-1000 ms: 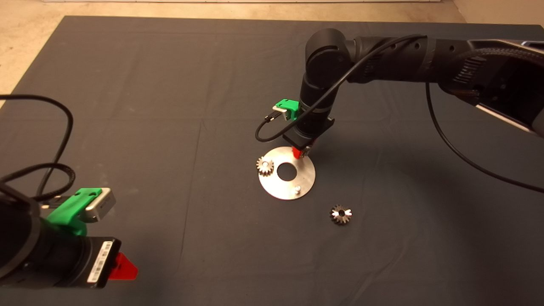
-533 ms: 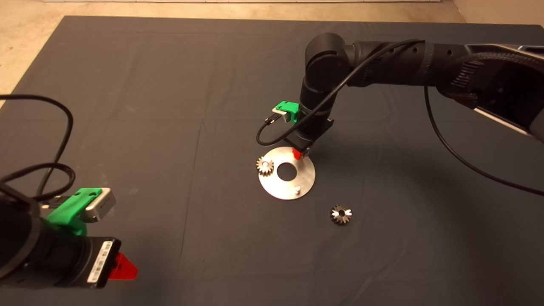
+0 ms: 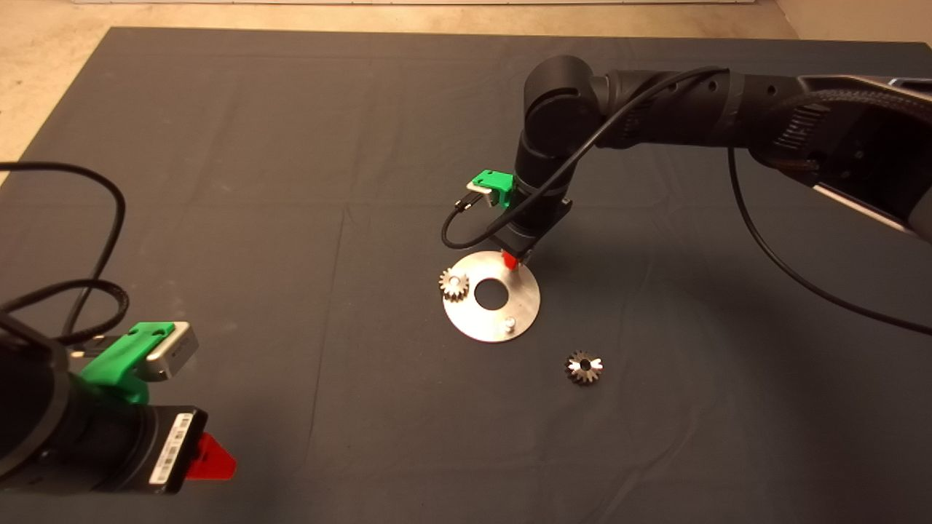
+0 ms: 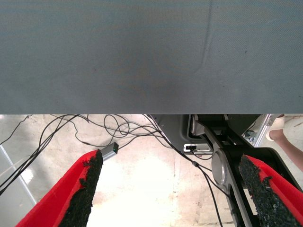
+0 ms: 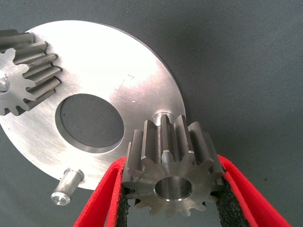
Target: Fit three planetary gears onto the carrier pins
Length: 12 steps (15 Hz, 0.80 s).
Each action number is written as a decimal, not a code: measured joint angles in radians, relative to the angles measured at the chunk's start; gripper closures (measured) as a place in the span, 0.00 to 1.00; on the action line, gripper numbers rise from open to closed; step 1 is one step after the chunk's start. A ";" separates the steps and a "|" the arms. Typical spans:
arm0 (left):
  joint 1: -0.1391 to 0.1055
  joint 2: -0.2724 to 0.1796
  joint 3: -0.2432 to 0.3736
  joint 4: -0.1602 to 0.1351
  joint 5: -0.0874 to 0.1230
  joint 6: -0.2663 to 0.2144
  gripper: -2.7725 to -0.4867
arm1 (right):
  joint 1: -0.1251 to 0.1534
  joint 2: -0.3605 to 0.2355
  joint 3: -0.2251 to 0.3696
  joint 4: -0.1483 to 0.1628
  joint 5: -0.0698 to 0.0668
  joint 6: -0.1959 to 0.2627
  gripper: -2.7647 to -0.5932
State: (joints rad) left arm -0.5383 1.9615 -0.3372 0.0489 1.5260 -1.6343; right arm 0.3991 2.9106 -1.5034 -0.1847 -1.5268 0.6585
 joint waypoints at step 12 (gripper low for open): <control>0.000 0.000 0.000 0.000 0.000 0.000 0.32 | -0.023 0.000 0.001 -0.010 -0.001 -0.002 0.78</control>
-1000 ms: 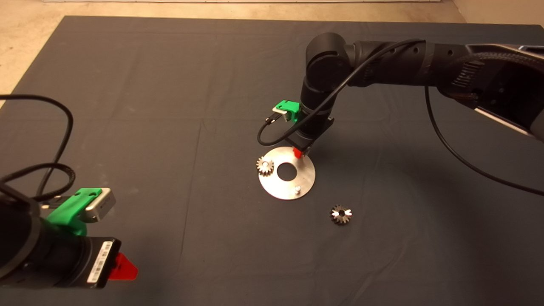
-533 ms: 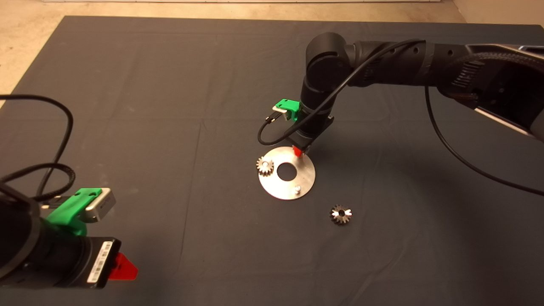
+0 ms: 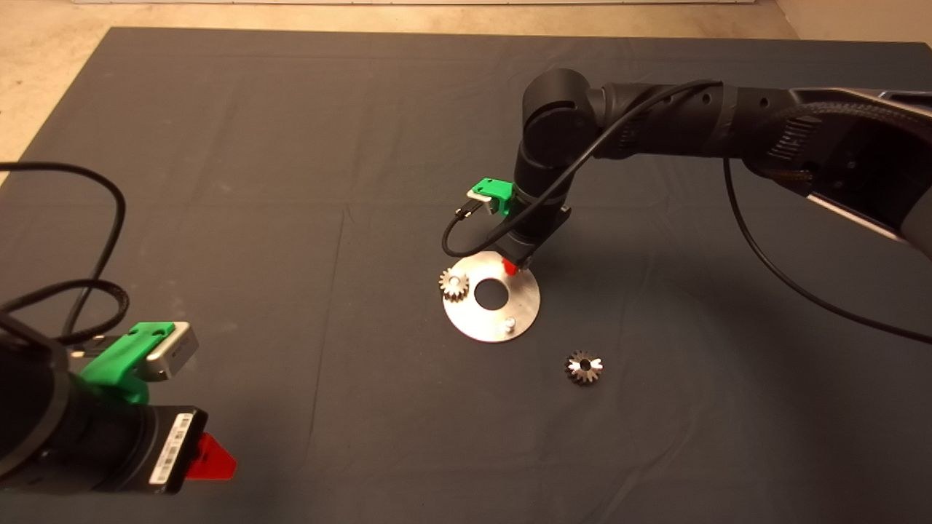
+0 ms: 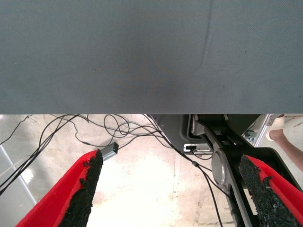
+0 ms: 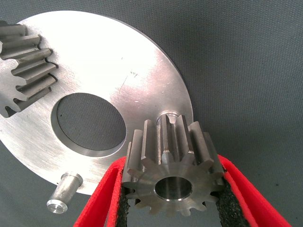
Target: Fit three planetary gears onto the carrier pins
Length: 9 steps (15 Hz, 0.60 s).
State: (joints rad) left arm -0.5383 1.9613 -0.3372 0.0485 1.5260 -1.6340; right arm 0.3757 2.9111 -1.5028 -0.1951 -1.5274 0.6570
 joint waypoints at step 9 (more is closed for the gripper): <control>0.000 0.000 0.000 0.000 0.000 0.000 0.32 | -0.003 -0.002 0.000 -0.009 0.002 -0.002 0.78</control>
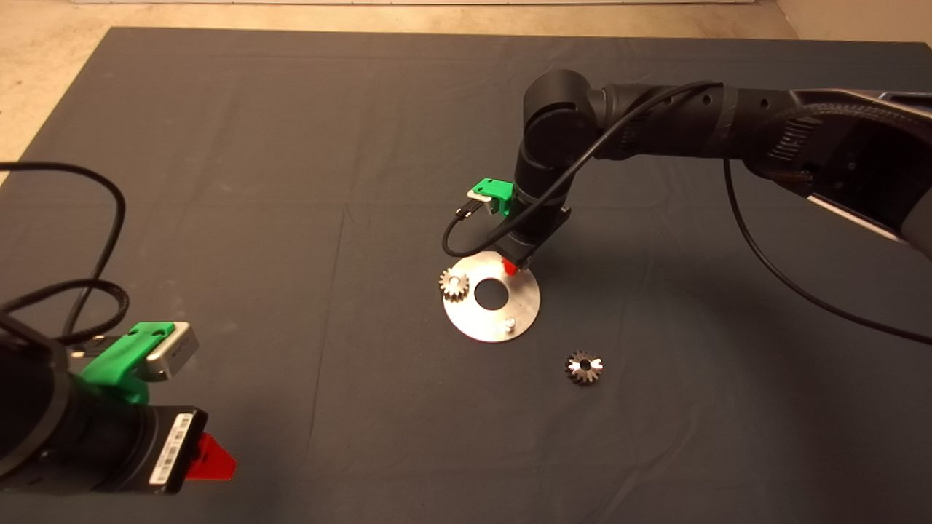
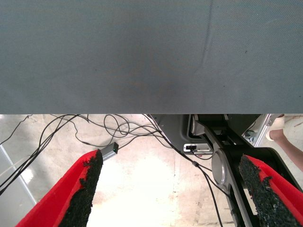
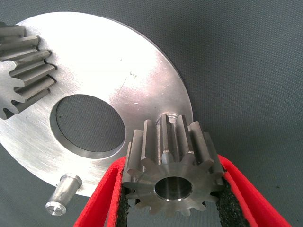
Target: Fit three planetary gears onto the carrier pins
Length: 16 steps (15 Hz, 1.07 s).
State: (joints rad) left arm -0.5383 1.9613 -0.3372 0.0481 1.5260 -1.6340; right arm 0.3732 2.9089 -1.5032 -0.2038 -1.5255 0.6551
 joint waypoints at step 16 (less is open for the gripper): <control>0.000 0.000 0.000 0.000 0.000 0.000 0.32 | -0.010 0.000 -0.005 -0.010 0.001 0.000 0.74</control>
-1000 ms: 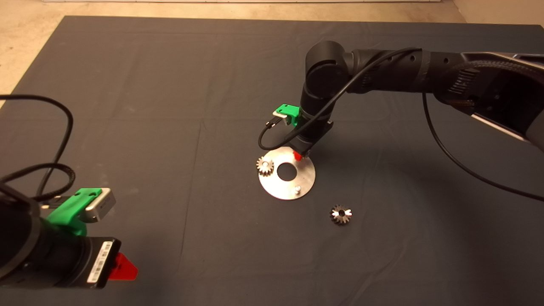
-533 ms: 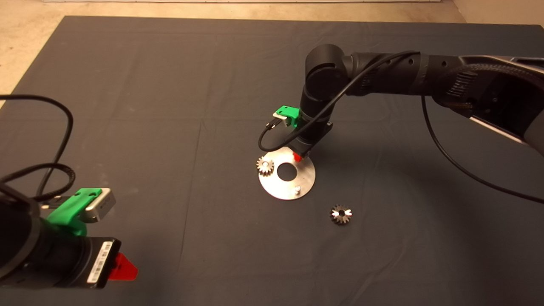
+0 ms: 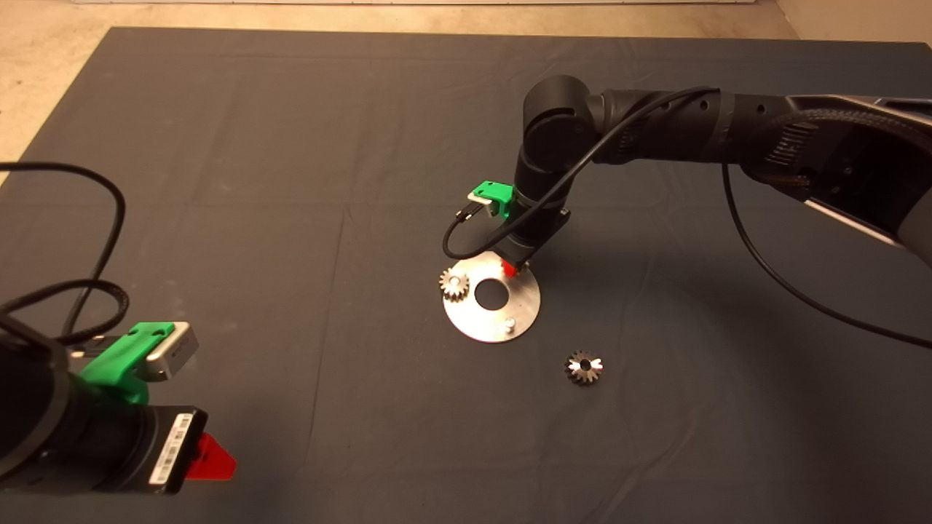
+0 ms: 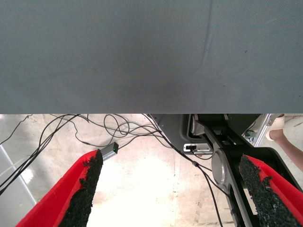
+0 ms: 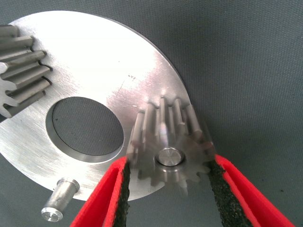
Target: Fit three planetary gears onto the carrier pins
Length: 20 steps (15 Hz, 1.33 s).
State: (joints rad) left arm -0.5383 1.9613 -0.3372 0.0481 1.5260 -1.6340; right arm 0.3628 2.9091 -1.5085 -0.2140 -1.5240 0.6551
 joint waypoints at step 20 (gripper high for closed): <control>0.000 0.000 0.000 -0.021 0.000 0.029 0.32 | 0.050 -0.377 0.620 0.064 -0.010 0.060 0.41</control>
State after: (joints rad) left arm -0.5383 1.9609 -0.3372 0.0267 1.5255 -1.6052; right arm 0.4132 2.5319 -0.8886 -0.1496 -1.5345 0.7147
